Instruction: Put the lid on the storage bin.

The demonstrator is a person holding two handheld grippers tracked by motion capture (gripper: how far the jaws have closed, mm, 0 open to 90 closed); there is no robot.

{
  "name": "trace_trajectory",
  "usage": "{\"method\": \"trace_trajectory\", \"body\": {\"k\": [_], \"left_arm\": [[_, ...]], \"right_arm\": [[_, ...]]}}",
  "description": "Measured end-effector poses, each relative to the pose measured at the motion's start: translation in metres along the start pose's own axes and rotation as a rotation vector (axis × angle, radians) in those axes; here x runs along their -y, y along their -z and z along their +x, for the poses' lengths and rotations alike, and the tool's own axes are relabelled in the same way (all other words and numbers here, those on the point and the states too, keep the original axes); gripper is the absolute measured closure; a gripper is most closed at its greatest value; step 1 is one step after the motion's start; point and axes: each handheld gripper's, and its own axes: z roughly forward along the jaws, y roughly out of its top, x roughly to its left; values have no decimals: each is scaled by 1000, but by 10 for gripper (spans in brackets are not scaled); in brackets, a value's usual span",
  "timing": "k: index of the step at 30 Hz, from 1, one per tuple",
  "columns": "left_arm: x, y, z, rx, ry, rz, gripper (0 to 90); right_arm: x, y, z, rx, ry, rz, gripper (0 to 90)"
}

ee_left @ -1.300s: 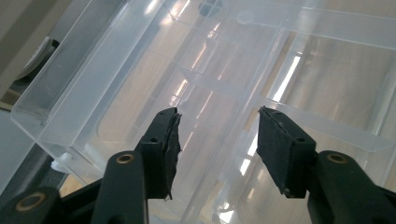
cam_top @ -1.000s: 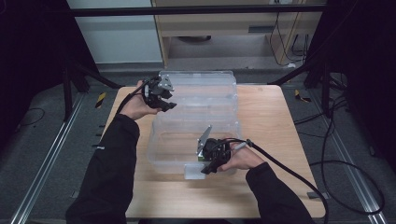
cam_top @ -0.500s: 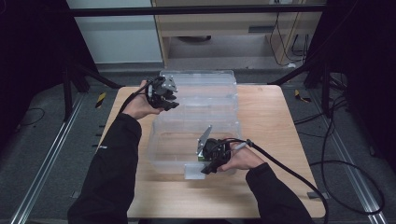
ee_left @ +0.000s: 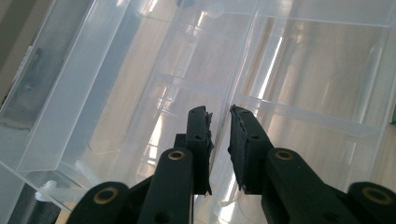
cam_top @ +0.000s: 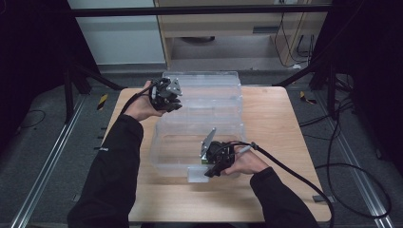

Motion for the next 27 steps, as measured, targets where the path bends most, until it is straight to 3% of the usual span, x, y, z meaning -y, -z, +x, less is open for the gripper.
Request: {"method": "trace_trajectory", "body": {"k": [15,27], "left_arm": [[-11,5,-5,-3,-100,75,839],[-11,10,-10,9,-111,71,867]], "right_arm": [[1,0,0,-3,5,-7,649],[1,-1,0,-9,-10,-2,653]]}}
